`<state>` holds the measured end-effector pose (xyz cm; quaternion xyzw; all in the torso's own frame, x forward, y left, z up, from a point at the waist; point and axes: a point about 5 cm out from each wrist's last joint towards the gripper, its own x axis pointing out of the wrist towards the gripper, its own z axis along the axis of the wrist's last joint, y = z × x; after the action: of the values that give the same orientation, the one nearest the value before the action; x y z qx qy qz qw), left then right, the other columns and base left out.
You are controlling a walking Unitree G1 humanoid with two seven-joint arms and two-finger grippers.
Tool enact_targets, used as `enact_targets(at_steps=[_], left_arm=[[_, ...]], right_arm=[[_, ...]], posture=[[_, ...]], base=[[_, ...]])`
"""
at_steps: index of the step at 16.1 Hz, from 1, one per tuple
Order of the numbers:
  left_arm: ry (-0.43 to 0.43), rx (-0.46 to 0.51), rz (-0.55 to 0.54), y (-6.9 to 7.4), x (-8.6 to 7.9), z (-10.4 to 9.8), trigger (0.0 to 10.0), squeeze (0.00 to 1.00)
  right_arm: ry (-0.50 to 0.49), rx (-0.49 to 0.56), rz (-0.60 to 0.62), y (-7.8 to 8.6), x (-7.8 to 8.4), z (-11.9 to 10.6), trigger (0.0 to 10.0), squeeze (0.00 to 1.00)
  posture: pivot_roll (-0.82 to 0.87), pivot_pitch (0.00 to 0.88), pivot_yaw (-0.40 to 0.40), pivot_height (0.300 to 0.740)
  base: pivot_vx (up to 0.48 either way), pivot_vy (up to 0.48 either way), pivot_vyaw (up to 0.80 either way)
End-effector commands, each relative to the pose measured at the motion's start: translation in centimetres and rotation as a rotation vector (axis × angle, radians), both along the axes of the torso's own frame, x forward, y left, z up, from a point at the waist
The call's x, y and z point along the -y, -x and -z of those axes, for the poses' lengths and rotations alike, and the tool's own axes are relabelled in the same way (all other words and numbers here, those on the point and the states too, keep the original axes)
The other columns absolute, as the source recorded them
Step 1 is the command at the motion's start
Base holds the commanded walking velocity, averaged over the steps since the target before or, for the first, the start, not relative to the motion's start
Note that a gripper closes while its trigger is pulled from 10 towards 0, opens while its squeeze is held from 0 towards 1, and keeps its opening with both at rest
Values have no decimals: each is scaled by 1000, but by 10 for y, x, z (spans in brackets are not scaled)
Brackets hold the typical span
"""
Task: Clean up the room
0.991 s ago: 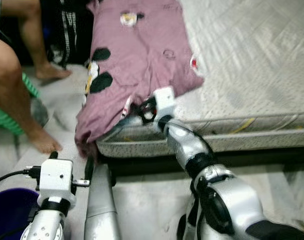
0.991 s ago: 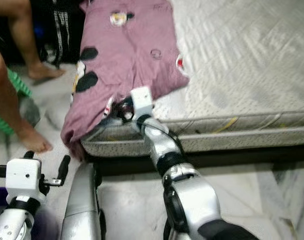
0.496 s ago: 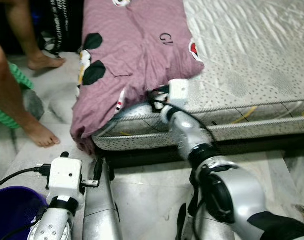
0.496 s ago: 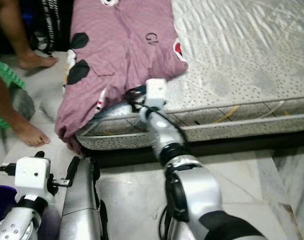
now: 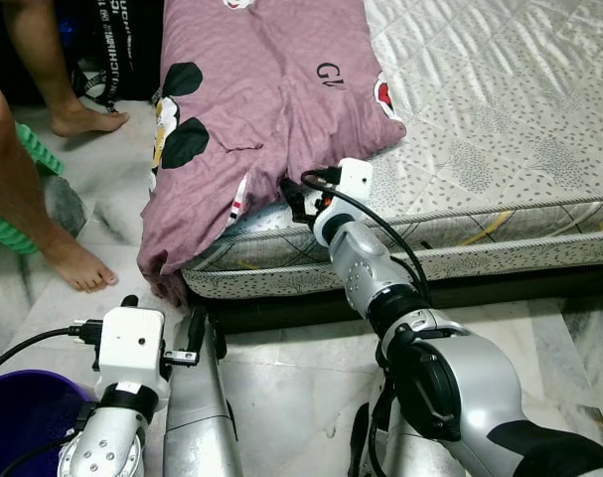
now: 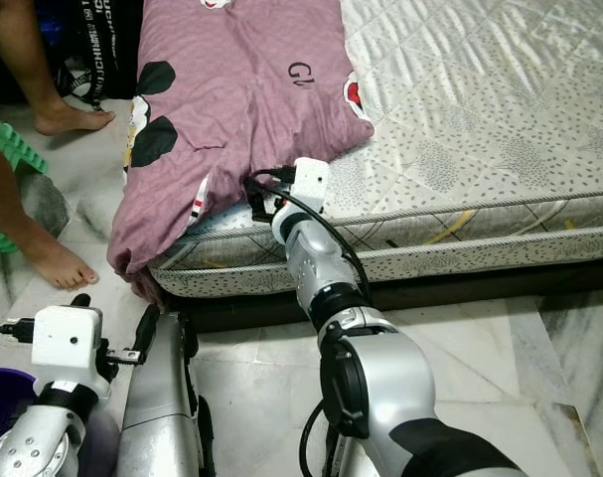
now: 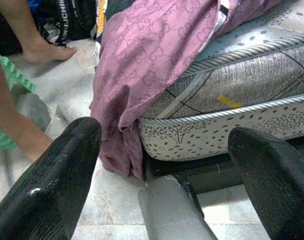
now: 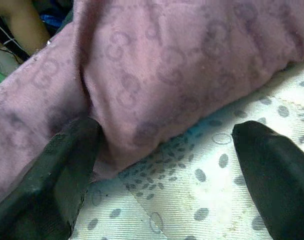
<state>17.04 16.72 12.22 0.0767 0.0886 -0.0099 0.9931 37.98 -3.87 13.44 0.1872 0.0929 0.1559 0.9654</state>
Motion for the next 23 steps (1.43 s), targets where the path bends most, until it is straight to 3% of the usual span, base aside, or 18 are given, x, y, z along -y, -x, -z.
enact_targets(at_steps=[1, 4, 6, 8, 12, 14, 15, 23], left_arm=[[0, -35, -19, 0, -3, 7, 10000, 0], [10, -9, 0, -13, 1, 8, 10000, 0], [5, 13, -8, -25, -1, 10, 10000, 0], [25, 31, -11, -41, -1, 13, 10000, 0], [42, 61, -46, -62, -10, 14, 10000, 0], [41, 71, -43, -67, -12, 14, 10000, 0], [30, 86, -36, -72, -15, 13, 10000, 0], [70, 124, 20, -82, -11, 15, 10000, 0]], right_arm=[[-31, -8, -42, 4, -22, -4, 10000, 0], [45, 21, -24, 6, 1, 10, 10000, 0], [109, 99, 45, 15, 30, 22, 10000, 0], [188, 177, 143, 42, 63, 33, 10000, 0], [305, 225, 265, 82, 87, 40, 10000, 0], [306, 198, 290, 93, 91, 45, 10000, 0], [295, 214, 297, 98, 91, 36, 10000, 0], [336, 208, 256, 100, 84, 31, 10000, 0]], posture=[[326, 214, -1, 495], [283, 177, 2, 495], [235, 149, 5, 495], [191, 118, 11, 495], [138, 86, 33, 495], [133, 73, 44, 495], [121, 55, 56, 495], [112, 22, 51, 495]], base=[[0, 0, 0], [0, 0, 0], [0, 0, 0], [0, 0, 0], [0, 0, -133], [0, 0, -666], [0, 0, 0], [101, 0, 0]])
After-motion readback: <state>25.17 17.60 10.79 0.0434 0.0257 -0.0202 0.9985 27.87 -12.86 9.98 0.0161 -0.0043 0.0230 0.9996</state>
